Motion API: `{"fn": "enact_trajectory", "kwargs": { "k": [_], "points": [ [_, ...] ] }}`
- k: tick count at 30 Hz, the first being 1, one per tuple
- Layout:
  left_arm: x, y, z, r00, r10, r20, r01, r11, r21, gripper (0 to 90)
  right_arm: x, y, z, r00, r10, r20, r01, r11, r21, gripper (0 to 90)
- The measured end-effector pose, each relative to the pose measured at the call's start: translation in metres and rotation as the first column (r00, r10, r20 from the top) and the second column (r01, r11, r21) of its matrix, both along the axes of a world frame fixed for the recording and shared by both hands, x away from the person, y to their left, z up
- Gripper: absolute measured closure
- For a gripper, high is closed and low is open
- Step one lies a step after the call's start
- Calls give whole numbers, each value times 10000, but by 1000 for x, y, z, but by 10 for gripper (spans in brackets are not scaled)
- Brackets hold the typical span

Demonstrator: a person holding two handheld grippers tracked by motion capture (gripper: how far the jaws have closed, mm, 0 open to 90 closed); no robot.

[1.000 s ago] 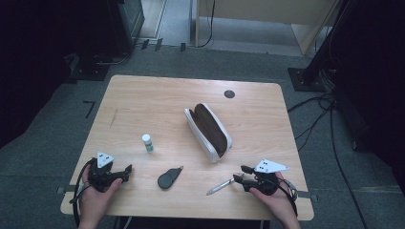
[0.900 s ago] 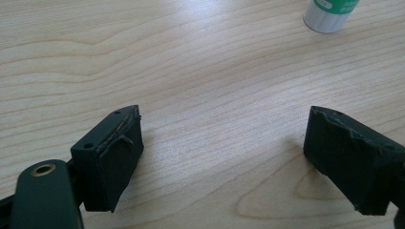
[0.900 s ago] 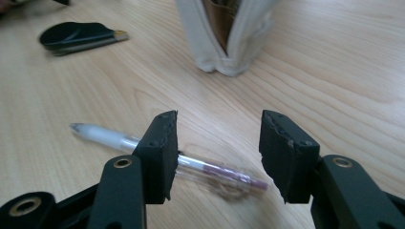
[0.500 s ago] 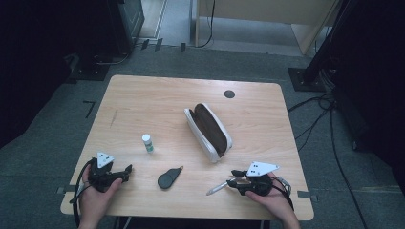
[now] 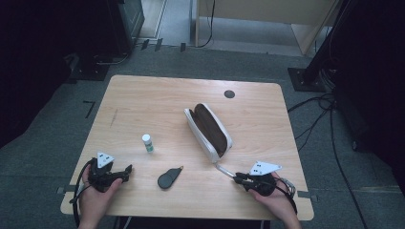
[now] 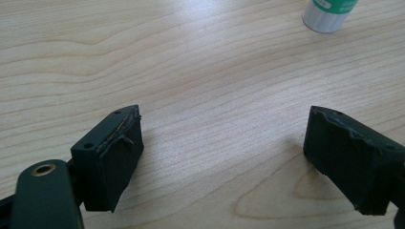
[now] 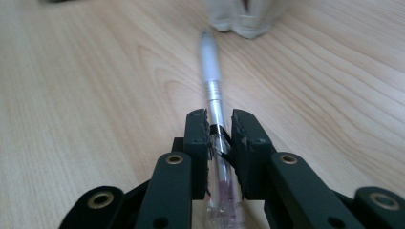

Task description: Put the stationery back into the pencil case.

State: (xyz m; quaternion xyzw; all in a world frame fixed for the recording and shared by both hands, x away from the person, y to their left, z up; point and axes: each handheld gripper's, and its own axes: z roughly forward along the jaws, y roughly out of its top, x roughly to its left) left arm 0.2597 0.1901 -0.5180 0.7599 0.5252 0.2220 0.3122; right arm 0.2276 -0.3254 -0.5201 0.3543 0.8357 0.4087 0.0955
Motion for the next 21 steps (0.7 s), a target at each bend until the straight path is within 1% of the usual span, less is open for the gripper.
{"fn": "enact_trajectory", "kwargs": {
  "k": [3, 5, 8, 12, 14, 16, 17, 19, 21],
  "points": [
    [0, 0, 0, 10000, -2, 0, 2, 10000, 0, 133, 0, -4, 1, 9994, -315, -108, 315, 9995, 30, 785],
    [0, 0, 0, 10000, 0, -1, 0, 10000, 0, 133, 0, -6, 0, 9988, -490, -95, 491, 9988, 47, 786],
    [0, 0, 0, 10000, -1, -1, 1, 10000, -1, 133, -1, -9, 1, 9983, -590, -17, 590, 9983, 24, 787],
    [0, 0, 0, 10000, -16, 2, 16, 10000, 8, 133, -1, -14, 1, 9966, -822, -58, 822, 9966, 68, 788],
    [0, 0, 0, 10000, -21, 1, 21, 10000, 7, 133, -1, -19, 1, 9941, -1083, 19, 1083, 9941, 62, 790],
    [0, 0, 0, 10000, -27, 0, 27, 10000, 11, 133, 0, -24, 1, 9874, -1578, -112, 1581, 9871, 261, 792],
    [0, 0, 0, 10000, -31, -2, 31, 10000, 13, 133, 0, -25, 0, 9826, -1846, -193, 1852, 9822, 324, 792],
    [0, 0, 0, 10000, -41, 0, 41, 10000, 16, 133, 1, -27, 0, 9722, -2338, -154, 2342, 9717, 306, 793],
    [0, 0, 0, 10000, -45, -3, 45, 10000, 22, 133, 1, -30, -1, 9532, -3022, -104, 3024, 9528, 262, 793]
  ]
}}
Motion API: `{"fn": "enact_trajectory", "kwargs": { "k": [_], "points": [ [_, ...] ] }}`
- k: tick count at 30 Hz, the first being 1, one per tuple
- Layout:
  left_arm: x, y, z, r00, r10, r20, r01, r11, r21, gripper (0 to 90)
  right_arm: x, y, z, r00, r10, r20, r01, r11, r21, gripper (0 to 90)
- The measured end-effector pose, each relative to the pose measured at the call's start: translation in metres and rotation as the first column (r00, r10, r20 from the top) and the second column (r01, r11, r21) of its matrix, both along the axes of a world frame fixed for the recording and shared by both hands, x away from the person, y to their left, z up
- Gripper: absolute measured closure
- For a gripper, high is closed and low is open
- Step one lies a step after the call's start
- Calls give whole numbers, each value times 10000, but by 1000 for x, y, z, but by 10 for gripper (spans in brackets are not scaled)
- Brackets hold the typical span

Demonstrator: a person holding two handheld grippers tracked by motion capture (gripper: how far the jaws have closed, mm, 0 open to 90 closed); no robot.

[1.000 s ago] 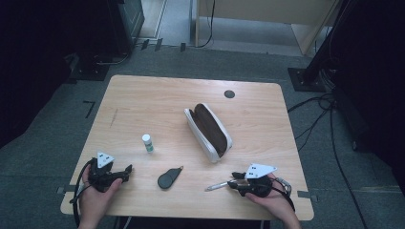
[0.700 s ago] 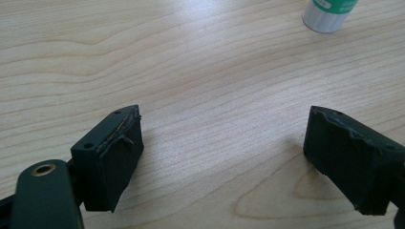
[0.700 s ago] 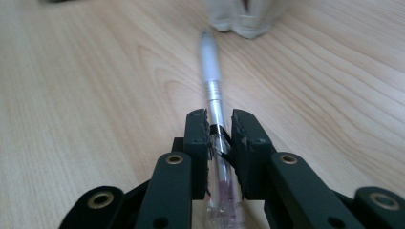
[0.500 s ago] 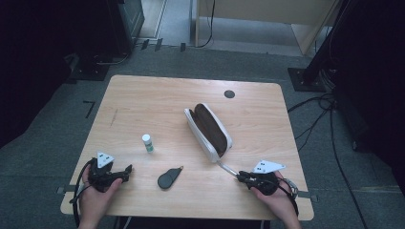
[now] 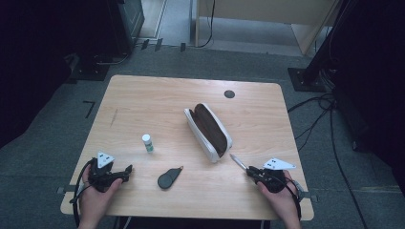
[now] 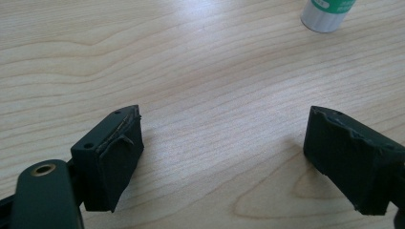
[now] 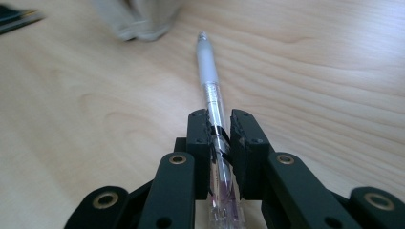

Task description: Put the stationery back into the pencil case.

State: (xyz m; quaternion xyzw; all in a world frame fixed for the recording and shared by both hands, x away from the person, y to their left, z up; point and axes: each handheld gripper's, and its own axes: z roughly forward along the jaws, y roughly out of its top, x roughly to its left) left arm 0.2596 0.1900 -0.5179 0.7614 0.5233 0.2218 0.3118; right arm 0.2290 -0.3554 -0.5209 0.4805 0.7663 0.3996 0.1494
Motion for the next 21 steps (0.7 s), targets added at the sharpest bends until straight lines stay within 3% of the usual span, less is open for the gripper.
{"fn": "enact_trajectory", "kwargs": {
  "k": [2, 4, 10, 13, 16, 21],
  "points": [
    [0, 0, 0, 10000, 3, 0, -3, 10000, -4, 133, 0, -2, 0, 9990, -447, 83, 448, 9989, -152, 789],
    [0, 0, 0, 10000, 0, 1, 0, 10000, -2, 133, 0, -4, 0, 9977, -669, -71, 669, 9977, 40, 771],
    [0, 0, 0, 10000, 5, 3, -5, 10000, -5, 133, 0, -1, -1, 9977, -683, -23, 683, 9976, 96, 730],
    [0, 0, 0, 10000, 5, 0, -5, 10000, -4, 133, -1, 1, -2, 9991, -382, 172, 385, 9991, -164, 709],
    [0, 0, 0, 10000, -4, 1, 4, 10000, -3, 133, -1, -2, 0, 10000, 66, -7, -66, 10000, -71, 618],
    [0, 0, 0, 10000, -22, -2, 22, 10000, 0, 133, -8, -12, 1, 9997, 249, -9, -250, 9993, -276, 676]
  ]
}}
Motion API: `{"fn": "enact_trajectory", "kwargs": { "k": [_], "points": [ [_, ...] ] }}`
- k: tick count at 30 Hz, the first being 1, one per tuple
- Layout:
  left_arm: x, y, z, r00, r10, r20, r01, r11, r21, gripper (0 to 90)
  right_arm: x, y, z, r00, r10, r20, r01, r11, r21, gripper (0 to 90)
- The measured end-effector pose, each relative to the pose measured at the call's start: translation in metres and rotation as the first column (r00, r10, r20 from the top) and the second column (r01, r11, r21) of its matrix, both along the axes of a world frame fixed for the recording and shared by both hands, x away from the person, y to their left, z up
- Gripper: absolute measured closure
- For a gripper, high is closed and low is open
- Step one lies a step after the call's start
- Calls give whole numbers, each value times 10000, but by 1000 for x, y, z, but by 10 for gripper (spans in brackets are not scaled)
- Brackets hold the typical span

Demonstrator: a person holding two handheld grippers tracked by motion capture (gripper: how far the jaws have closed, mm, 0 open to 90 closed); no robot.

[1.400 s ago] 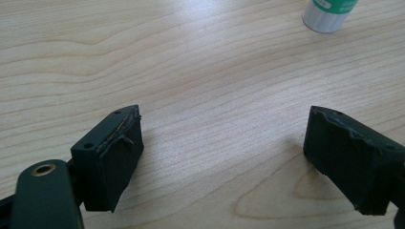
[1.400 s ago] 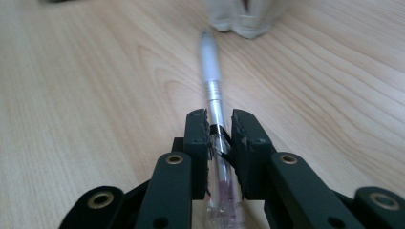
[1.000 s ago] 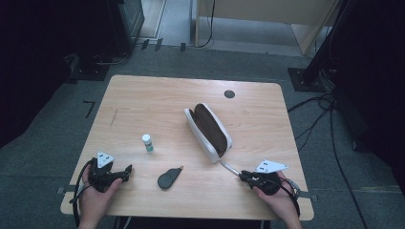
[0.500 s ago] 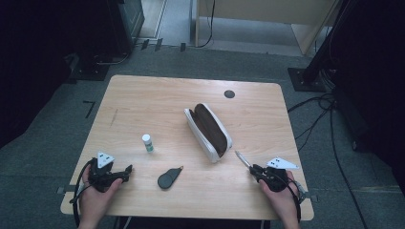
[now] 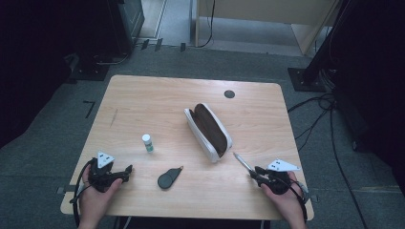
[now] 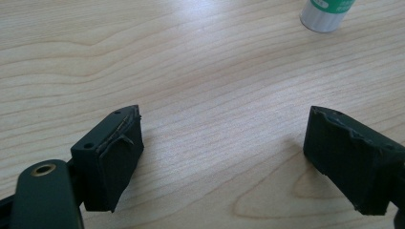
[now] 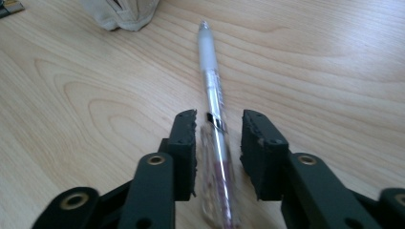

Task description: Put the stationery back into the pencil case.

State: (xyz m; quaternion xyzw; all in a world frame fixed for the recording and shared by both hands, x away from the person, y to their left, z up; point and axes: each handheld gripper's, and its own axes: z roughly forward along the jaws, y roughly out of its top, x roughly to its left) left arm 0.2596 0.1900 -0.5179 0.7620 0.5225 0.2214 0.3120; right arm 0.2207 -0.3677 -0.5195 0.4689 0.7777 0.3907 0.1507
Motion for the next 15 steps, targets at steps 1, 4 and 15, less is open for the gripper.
{"fn": "enact_trajectory", "kwargs": {
  "k": [1, 4, 15],
  "points": [
    [0, 0, 0, 10000, -1, -2, 1, 10000, 1, 133, -2, -2, 0, 10000, 95, 12, -95, 10000, -18, 692],
    [0, 0, 0, 10000, -5, -1, 5, 10000, 0, 133, -8, -5, -2, 10000, 47, 71, -47, 10000, -6, 759],
    [1, -1, 0, 10000, -7, 24, 7, 10000, -21, 133, -6, 7, -3, 9994, -80, 346, 89, 9997, -247, 766]
  ]
}}
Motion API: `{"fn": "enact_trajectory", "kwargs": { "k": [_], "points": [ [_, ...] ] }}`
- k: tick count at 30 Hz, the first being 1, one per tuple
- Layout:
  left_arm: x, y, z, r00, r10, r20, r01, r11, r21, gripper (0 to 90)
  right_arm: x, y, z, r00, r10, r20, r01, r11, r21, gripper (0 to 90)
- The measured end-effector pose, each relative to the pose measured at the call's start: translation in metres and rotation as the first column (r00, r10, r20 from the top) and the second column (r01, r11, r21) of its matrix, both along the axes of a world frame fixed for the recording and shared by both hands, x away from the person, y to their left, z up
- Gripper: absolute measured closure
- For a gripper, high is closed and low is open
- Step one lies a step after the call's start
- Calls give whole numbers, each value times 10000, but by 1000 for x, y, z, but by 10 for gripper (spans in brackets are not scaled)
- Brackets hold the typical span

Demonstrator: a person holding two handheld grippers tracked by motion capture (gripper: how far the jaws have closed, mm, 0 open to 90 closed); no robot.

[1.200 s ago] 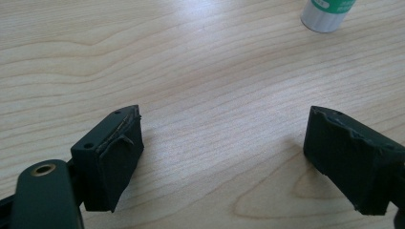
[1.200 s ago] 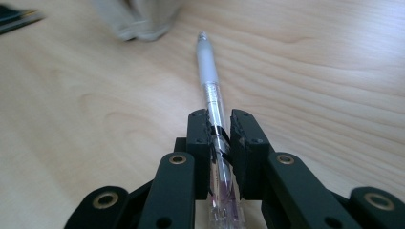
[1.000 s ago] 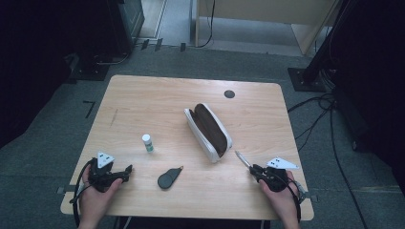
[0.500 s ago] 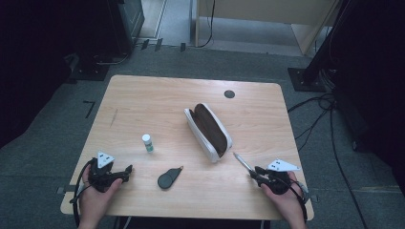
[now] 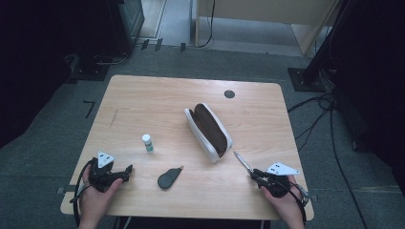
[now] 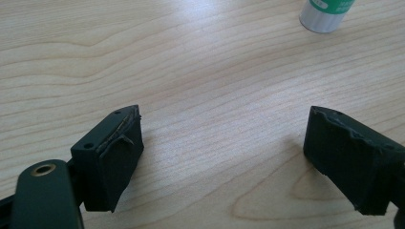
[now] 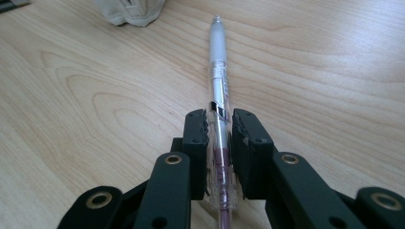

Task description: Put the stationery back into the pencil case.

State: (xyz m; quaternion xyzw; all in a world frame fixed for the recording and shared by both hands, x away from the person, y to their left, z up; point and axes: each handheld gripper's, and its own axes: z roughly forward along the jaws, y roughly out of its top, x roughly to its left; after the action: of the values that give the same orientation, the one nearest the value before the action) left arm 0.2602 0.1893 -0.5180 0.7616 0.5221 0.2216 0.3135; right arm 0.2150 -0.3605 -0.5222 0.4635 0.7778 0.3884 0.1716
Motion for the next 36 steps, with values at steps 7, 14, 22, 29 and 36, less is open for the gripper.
{"fn": "enact_trajectory", "kwargs": {
  "k": [7, 14, 22, 29, 36],
  "points": [
    [0, 0, 0, 10000, -2, -1, 2, 10000, 4, 134, -3, 7, 5, 9968, -557, 579, 573, 9980, -263, 778],
    [0, 0, 0, 10000, -3, -4, 3, 10000, 5, 134, -2, 3, 3, 9955, -888, 338, 892, 9960, -108, 778],
    [0, 0, 0, 10000, -1, -3, 1, 10000, 0, 133, 1, 2, -1, 9970, -759, 155, 757, 9970, 138, 687],
    [0, 0, 0, 10000, 22, 1, -22, 10000, -2, 133, 16, 13, 14, 9957, -800, 458, 803, 9968, -35, 715],
    [0, 0, 0, 10000, 22, 2, -22, 10000, 0, 133, 41, 26, 10, 9976, -689, 34, 690, 9957, -625, 719]
  ]
}}
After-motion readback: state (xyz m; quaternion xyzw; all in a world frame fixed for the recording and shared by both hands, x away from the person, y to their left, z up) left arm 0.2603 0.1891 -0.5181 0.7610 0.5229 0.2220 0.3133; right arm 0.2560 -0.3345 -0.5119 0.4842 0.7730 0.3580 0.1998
